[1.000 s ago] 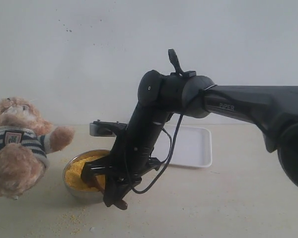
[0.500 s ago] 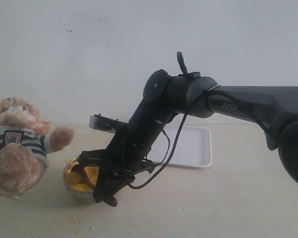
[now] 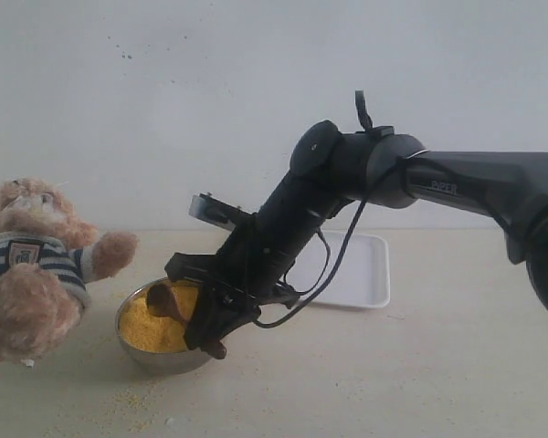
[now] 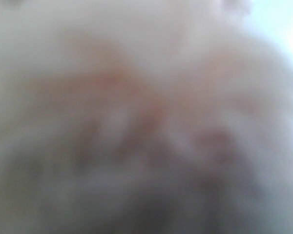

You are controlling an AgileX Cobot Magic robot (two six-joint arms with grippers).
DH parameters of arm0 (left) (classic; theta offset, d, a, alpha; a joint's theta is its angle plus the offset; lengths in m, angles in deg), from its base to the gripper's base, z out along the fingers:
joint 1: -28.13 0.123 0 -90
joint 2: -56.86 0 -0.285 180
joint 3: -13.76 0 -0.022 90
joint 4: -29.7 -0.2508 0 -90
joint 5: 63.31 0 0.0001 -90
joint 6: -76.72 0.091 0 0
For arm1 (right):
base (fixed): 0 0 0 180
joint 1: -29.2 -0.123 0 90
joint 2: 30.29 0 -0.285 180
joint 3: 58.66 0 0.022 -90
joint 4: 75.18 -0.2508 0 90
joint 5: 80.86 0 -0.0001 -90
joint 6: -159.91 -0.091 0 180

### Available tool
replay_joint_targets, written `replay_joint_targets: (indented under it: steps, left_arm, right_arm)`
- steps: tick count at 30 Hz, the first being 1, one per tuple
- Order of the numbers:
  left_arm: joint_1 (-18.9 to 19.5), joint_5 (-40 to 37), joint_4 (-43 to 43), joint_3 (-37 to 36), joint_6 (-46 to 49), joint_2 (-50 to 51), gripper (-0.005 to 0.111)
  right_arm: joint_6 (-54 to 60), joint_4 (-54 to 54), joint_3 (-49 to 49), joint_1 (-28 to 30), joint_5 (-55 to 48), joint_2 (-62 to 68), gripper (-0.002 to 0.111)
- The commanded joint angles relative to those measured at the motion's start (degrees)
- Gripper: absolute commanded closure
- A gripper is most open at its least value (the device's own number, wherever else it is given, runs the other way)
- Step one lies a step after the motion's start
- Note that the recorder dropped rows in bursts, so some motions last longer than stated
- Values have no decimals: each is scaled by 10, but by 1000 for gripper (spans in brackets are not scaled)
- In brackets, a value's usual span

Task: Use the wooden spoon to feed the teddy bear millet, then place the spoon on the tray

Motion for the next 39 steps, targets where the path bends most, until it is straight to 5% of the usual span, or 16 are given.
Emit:
replay_joint_targets:
  steps: [1,12,39]
  left_arm:
    - [1,-20,8,2,5,1,103]
    - [1,-20,8,2,5,1,103]
    - [1,-20,8,2,6,1,103]
  right_arm:
    - [23,-29,1,4,1,-1,109]
    - [15,-67,1,37,1,-1,109]
    - [-16,-20,0,-5,1,21,109]
